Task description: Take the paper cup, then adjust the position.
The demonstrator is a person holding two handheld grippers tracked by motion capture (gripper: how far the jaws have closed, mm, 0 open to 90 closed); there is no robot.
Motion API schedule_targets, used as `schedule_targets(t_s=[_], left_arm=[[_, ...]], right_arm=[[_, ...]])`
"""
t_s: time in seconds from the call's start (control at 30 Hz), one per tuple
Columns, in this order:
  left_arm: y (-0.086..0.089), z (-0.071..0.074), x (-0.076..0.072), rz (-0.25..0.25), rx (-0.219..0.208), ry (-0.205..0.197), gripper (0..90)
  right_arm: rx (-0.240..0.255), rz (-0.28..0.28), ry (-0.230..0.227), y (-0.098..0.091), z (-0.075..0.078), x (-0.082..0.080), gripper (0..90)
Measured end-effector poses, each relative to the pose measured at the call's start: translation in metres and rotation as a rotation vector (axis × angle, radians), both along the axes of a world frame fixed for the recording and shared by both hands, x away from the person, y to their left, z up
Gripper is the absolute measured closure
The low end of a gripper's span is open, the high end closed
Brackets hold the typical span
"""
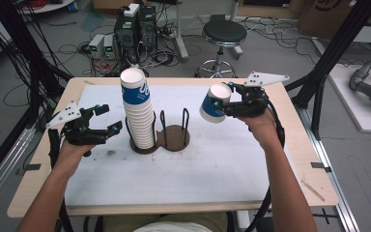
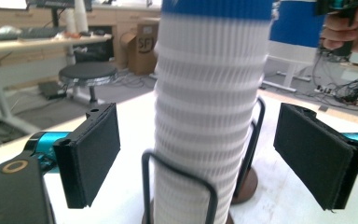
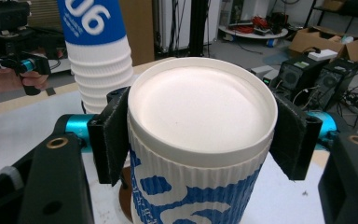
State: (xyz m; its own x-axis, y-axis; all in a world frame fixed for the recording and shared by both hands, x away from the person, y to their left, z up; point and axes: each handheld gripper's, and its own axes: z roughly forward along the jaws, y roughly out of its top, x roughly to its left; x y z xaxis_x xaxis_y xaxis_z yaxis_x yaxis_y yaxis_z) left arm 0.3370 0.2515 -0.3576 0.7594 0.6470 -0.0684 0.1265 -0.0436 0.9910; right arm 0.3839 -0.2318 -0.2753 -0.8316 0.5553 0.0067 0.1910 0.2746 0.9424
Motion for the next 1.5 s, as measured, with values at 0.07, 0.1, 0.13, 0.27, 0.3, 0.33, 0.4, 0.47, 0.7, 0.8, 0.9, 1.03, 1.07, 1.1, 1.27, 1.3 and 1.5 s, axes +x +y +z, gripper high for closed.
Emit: schedule_targets(t_s=[0.07,0.1,0.13,0.27,0.3,0.33,0.4,0.47,0.7,0.8,0.9,1.03,1.07,1.1,1.27,1.3,1.5], left_arm=[[0.001,-0.004,0.001,0.009,0.033,0.015,14.4],[0.001,-0.005,0.001,0.016,0.047,0.015,14.4],[0.003,-0.006,0.001,0.013,0.043,0.015,14.4],[0.003,-0.008,-0.001,0.012,0.041,0.017,14.4],[0.002,-0.008,-0.003,0.010,0.032,0.017,14.4],[0.001,-0.008,-0.004,0.002,0.028,0.020,14.4],[-0.001,-0.008,-0.005,-0.011,0.031,0.016,14.5],[-0.003,-0.007,-0.005,-0.023,0.029,0.013,14.5],[-0.011,-0.006,-0.009,-0.064,0.024,0.009,14.5],[-0.014,-0.004,-0.011,-0.098,0.023,-0.001,14.5],[-0.019,-0.003,-0.013,-0.143,0.015,-0.003,14.5],[-0.030,-0.001,-0.019,-0.223,-0.002,0.002,14.6],[-0.034,0.000,-0.021,-0.243,0.002,0.005,14.6],[-0.040,0.001,-0.023,-0.262,0.008,0.004,14.5],[-0.069,0.004,-0.028,-0.352,-0.017,0.008,14.5],[-0.075,0.005,-0.028,-0.365,-0.015,0.004,14.5],[-0.110,0.001,-0.022,-0.410,0.004,0.017,14.5]], right_arm=[[-0.001,-0.007,-0.005,-0.001,-0.005,-0.001,30.9],[0.003,-0.015,0.008,-0.003,-0.015,-0.004,31.0],[-0.005,-0.021,0.009,-0.003,-0.020,-0.005,31.0],[-0.010,-0.024,0.010,0.000,-0.033,-0.008,30.9],[-0.016,-0.027,0.013,0.001,-0.036,-0.009,30.9],[-0.016,-0.028,0.013,0.002,-0.038,-0.010,30.9],[-0.019,-0.021,0.016,0.004,-0.041,-0.013,30.8],[-0.019,-0.017,0.012,0.005,-0.042,-0.014,30.8],[-0.016,0.020,-0.005,0.012,-0.041,-0.024,30.7],[-0.019,0.027,-0.014,0.015,-0.042,-0.027,30.6],[-0.015,0.032,-0.010,0.016,-0.043,-0.029,30.6],[-0.030,0.047,0.001,0.019,-0.046,-0.032,30.6],[-0.030,0.047,0.001,0.019,-0.046,-0.032,30.6],[-0.030,0.054,0.003,0.019,-0.046,-0.033,30.6],[-0.022,0.103,0.003,0.024,-0.043,-0.039,30.6],[-0.022,0.114,0.005,0.025,-0.043,-0.040,30.6],[-0.018,0.167,0.005,0.036,-0.040,-0.044,30.7]])
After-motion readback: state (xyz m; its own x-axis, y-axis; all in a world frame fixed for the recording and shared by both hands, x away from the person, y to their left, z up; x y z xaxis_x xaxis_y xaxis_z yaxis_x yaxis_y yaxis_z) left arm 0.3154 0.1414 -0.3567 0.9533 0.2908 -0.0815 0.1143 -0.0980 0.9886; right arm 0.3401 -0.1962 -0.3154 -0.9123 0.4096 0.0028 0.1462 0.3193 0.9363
